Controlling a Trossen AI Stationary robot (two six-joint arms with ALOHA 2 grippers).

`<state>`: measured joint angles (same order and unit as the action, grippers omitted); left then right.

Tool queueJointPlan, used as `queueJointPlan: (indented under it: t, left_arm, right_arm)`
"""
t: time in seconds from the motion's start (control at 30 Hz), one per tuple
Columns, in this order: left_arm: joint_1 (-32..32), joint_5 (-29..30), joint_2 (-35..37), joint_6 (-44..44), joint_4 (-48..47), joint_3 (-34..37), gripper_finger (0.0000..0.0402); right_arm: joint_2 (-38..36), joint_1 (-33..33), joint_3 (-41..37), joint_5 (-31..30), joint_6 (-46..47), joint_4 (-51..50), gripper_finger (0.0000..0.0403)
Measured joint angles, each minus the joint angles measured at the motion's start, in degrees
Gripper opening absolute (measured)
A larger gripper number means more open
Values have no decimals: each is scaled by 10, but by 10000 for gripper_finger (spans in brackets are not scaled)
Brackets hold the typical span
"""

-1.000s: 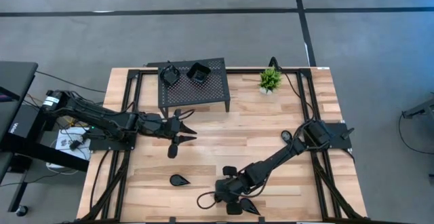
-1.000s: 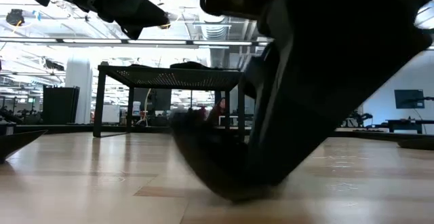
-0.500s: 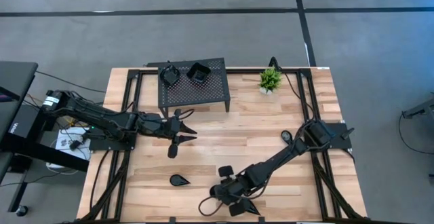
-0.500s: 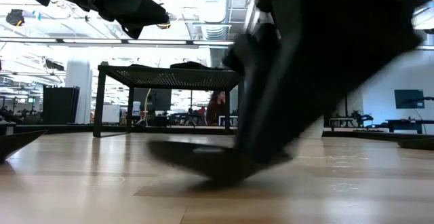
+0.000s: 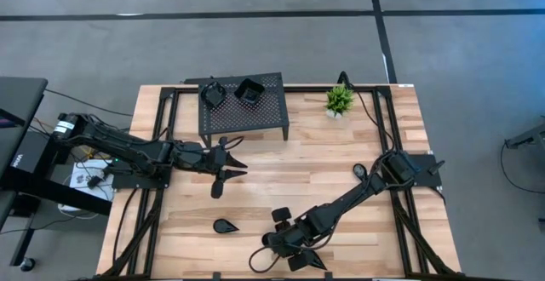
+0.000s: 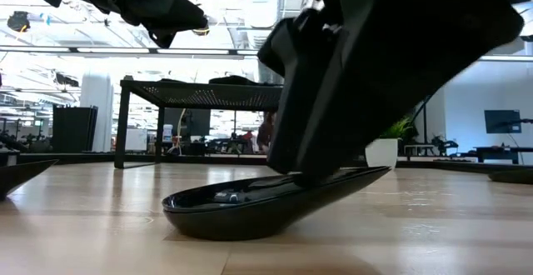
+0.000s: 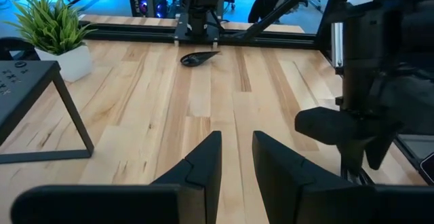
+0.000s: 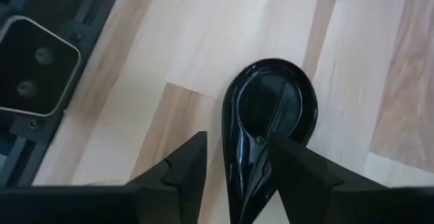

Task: Pick & Place Mini shaped plates
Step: Put the black drop shaped plate on the shelf

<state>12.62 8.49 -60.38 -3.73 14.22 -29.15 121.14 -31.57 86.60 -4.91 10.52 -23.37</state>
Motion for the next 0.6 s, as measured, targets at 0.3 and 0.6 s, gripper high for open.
queueJointPlan:
  t: [0.3, 0.6]
  left_arm:
    - [0, 0, 0, 0, 0, 0, 85]
    - [0, 0, 0, 0, 0, 0, 85]
  right_arm:
    - [0, -1, -2, -1, -5, -16, 160]
    - [0, -1, -2, -5, -35, -12, 124]
